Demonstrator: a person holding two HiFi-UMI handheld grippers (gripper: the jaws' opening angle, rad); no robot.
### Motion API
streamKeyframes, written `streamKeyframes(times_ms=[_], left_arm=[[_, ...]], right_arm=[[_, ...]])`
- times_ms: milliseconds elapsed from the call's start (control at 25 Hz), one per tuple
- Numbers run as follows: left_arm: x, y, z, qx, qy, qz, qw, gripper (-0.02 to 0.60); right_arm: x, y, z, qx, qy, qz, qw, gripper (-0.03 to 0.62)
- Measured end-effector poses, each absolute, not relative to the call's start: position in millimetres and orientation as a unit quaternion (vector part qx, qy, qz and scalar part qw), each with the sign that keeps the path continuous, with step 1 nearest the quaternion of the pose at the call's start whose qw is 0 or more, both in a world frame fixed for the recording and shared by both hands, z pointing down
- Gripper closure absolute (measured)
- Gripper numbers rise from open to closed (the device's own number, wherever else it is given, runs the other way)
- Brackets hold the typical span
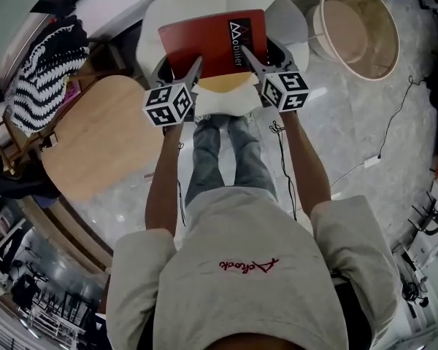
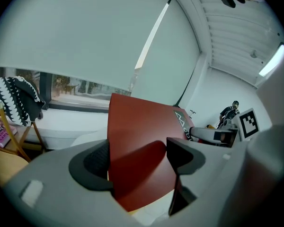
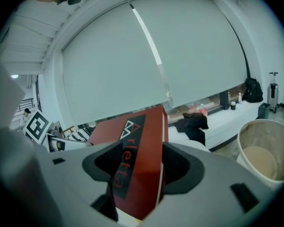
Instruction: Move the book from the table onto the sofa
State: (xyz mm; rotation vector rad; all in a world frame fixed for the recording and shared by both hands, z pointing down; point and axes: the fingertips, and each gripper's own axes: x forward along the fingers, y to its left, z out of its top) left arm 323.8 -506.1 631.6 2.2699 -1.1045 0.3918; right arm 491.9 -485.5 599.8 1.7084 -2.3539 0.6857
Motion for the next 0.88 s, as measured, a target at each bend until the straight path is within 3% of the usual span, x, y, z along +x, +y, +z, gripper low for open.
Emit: streamKeyframes(times_ms=[880], left_arm=[[353,-462,864,0.81,-0.376,0.226,0.388,0.216]], right_arm=[[521,-439,835,0.571,-0.727,0.357,0.136,0.333]])
